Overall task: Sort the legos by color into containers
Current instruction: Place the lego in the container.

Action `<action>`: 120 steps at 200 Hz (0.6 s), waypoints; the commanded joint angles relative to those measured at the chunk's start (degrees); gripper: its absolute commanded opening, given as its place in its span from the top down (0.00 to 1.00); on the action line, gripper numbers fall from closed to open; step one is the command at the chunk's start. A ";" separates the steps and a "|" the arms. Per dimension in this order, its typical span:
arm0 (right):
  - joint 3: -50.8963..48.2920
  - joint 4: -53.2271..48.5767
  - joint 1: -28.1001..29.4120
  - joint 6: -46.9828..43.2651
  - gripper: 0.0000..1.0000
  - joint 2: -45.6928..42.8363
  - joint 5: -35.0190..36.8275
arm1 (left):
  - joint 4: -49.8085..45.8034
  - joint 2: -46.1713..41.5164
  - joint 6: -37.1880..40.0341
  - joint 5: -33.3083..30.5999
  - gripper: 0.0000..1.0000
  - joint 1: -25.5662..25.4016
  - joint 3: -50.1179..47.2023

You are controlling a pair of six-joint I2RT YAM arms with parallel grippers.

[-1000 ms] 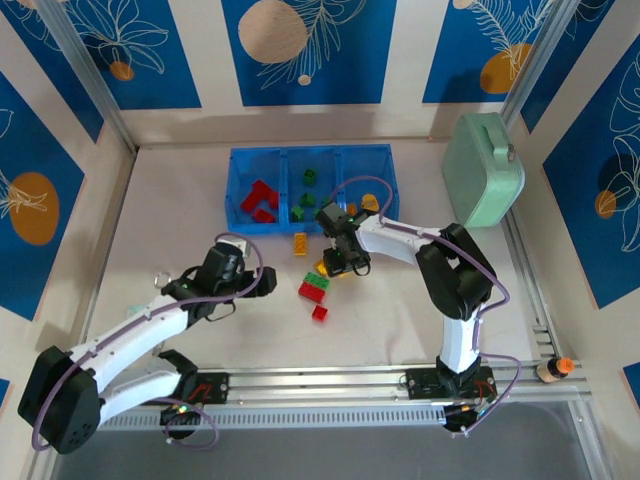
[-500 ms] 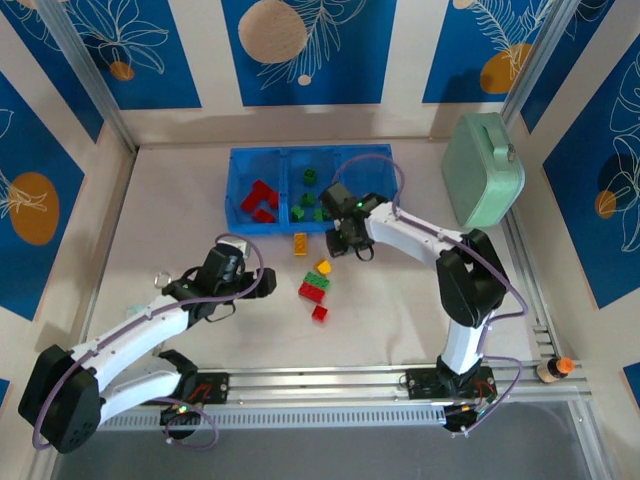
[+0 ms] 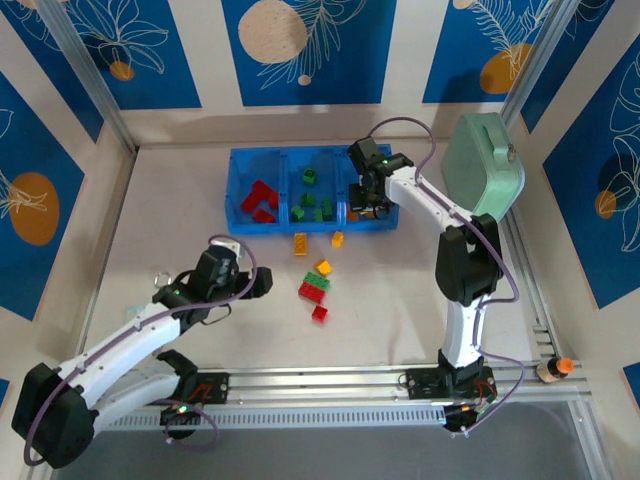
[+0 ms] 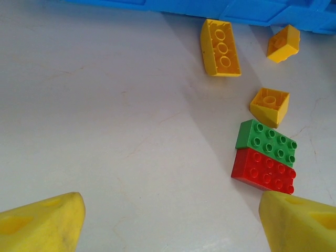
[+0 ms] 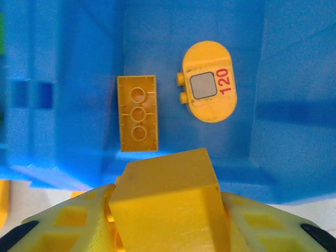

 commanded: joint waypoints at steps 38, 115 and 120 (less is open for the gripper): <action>9.65 -5.52 -2.03 -0.59 0.37 5.50 0.44 | -0.50 -0.36 0.39 0.34 0.14 -0.41 -0.51; -5.37 2.14 2.89 4.90 0.24 -11.08 2.00 | 1.77 10.54 2.77 3.16 0.15 -0.80 7.14; -6.97 2.74 3.26 5.03 0.24 -12.56 1.79 | 1.70 12.18 3.26 3.16 0.15 -0.90 8.33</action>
